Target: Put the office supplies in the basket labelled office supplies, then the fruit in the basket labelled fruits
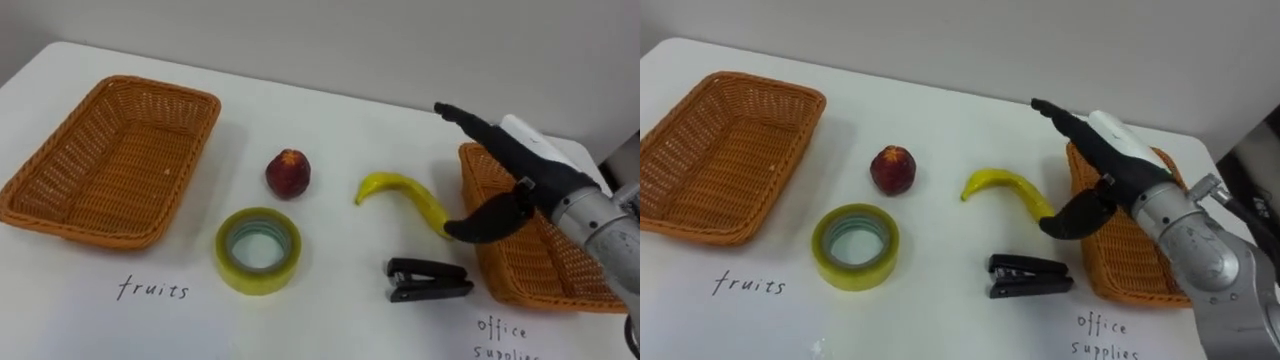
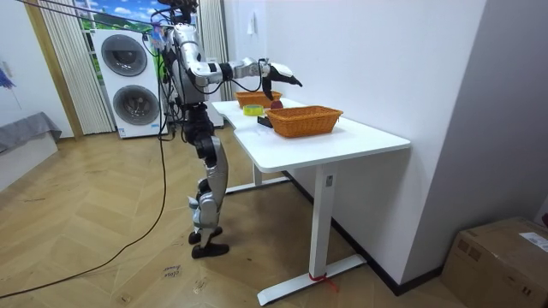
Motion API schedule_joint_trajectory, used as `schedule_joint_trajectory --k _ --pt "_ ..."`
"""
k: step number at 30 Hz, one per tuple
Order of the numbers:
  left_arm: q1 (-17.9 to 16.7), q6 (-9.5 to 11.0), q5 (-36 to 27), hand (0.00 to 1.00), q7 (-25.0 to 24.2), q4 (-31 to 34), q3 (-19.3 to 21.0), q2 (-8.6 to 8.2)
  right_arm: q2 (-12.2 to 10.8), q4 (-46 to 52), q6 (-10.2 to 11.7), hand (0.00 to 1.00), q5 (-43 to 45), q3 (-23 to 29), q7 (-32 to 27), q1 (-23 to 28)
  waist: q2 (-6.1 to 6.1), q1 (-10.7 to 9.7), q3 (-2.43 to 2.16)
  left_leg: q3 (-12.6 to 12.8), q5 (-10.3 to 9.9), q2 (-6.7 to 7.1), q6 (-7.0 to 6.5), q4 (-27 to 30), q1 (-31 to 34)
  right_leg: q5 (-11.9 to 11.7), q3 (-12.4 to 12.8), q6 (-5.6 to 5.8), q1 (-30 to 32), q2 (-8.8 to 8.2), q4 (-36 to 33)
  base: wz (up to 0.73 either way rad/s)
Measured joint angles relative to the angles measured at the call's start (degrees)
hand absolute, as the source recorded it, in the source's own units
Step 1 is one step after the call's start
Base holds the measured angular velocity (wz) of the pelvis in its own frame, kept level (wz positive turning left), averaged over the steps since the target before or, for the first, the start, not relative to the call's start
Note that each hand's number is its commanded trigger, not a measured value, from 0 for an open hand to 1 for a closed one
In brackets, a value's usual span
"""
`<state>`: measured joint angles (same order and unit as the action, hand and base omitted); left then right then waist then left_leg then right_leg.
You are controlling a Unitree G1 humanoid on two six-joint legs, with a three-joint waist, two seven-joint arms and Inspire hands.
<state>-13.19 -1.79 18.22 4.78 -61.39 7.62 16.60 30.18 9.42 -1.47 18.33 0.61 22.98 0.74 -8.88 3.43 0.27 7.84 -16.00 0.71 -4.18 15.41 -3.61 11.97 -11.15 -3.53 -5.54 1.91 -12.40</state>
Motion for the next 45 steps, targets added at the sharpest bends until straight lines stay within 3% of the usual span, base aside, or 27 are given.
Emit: schedule_joint_trajectory --k 33,45 --pt "0.5 0.7 0.1 0.0 2.5 0.7 -2.3 0.29 0.0 0.6 0.0 0.0 4.6 -2.1 3.5 1.5 -0.29 0.4 0.06 -0.3 0.0 0.01 0.0 0.2 0.8 0.0 -0.4 0.0 0.8 -0.04 -0.1 0.0" --pt "1.2 0.7 0.2 0.0 2.5 0.7 -2.1 0.26 -0.1 0.8 -0.3 0.0 5.7 -2.3 6.3 1.6 0.02 2.5 0.04 -0.2 0.0 0.02 -0.02 0.4 1.9 -0.4 -0.3 -0.05 1.4 0.04 0.8 0.0"
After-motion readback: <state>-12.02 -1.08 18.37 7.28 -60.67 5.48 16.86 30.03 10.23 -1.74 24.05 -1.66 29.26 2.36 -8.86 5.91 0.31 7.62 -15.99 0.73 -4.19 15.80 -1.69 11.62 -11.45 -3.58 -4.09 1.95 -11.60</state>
